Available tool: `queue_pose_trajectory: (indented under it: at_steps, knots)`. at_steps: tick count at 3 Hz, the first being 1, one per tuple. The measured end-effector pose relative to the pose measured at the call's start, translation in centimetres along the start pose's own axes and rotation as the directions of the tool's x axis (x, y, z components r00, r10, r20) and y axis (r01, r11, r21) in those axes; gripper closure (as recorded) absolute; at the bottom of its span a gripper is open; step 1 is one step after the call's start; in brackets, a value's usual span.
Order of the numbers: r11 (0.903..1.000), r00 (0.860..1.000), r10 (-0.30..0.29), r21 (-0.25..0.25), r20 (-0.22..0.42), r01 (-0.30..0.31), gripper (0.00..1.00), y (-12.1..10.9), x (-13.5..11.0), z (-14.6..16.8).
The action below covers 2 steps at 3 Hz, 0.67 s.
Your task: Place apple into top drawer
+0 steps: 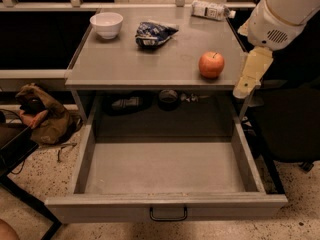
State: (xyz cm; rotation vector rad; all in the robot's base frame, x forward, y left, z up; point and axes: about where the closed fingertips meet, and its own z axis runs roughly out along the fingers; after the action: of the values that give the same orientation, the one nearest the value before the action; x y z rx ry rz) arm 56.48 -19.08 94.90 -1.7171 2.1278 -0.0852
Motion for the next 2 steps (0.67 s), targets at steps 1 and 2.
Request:
queue_pose_trajectory:
  at_steps: [1,2]
  knots:
    - [0.9998,1.000,-0.014,0.015,0.014,0.014,0.00,-1.0,-0.4,0.2]
    - [0.9981,0.996,-0.059,0.022,0.071,0.058,0.00,-6.2,-2.5,3.8]
